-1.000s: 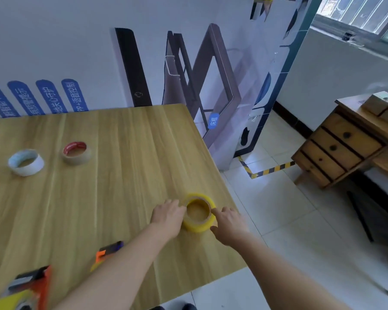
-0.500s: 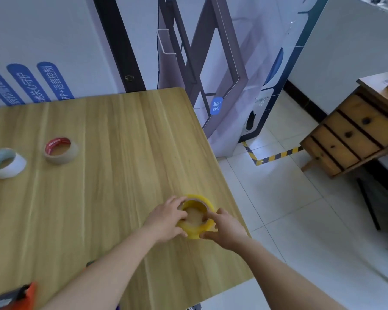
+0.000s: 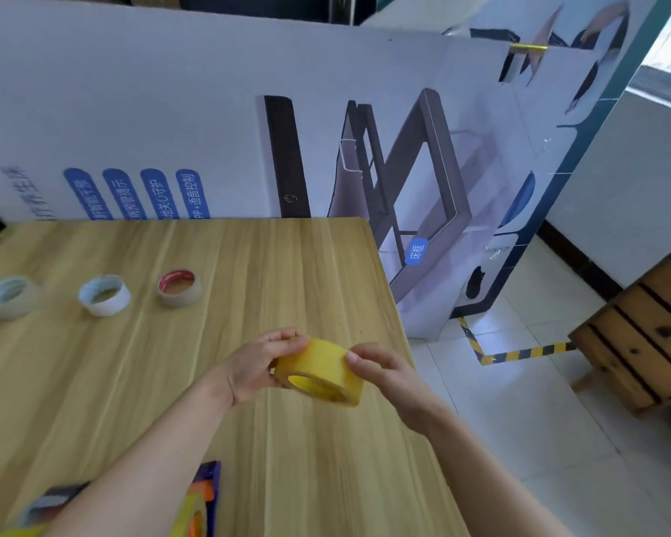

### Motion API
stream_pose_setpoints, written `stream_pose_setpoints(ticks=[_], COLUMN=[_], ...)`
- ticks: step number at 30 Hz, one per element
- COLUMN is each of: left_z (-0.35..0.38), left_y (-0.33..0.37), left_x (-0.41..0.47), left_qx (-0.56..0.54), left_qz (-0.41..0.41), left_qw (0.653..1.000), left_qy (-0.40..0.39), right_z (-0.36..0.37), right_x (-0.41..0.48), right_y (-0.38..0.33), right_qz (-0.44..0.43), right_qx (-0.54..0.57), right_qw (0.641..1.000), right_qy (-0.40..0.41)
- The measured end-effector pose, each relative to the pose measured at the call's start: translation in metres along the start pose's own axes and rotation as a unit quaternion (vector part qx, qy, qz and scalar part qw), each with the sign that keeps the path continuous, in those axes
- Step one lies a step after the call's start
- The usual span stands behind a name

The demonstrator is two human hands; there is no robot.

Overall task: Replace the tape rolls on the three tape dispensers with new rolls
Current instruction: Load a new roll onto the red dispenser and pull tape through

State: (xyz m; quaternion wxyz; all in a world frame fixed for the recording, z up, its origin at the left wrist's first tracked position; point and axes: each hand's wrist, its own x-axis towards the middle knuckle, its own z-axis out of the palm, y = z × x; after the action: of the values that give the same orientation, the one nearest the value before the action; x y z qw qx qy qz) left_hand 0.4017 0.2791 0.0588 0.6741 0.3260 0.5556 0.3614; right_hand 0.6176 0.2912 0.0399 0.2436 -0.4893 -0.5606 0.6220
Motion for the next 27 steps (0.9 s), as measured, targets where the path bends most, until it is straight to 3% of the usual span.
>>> stream_pose_setpoints(ticks=[3, 6, 9, 11, 13, 20, 24, 27], left_z=[0.0, 0.007, 0.013, 0.015, 0.013, -0.018, -0.051, -0.082], left_y=[0.011, 0.016, 0.014, 0.012, 0.014, 0.048, 0.049, 0.043], left_x=[-0.017, -0.038, -0.067, -0.09, -0.108, -0.172, -0.203, -0.228], left_qx=[0.013, 0.03, 0.087, 0.164, 0.189, -0.018, -0.128, -0.143], left_qz=[0.05, 0.132, 0.27, 0.341, 0.371, 0.281, 0.167, 0.159], left_qw=[0.998, 0.98, 0.917, 0.873, 0.856, 0.914, 0.949, 0.95], left_qy=[0.023, 0.145, 0.28, 0.307, 0.306, 0.291, 0.237, 0.226], right_z=[0.018, 0.041, 0.066, 0.081, 0.093, 0.139, 0.176, 0.211], right_x=[-0.003, -0.01, -0.021, -0.028, -0.037, -0.059, -0.072, -0.079], right_y=[-0.019, -0.04, -0.066, -0.082, -0.096, -0.132, -0.149, -0.158], right_qz=[-0.04, -0.079, -0.118, -0.126, -0.141, -0.194, -0.237, -0.255], right_qx=[0.068, 0.104, 0.138, 0.161, 0.167, 0.206, 0.142, 0.099], right_qw=[0.996, 0.991, 0.983, 0.979, 0.975, 0.937, 0.923, 0.92], right_qy=[-0.043, -0.018, -0.018, -0.019, -0.041, -0.207, -0.267, -0.282])
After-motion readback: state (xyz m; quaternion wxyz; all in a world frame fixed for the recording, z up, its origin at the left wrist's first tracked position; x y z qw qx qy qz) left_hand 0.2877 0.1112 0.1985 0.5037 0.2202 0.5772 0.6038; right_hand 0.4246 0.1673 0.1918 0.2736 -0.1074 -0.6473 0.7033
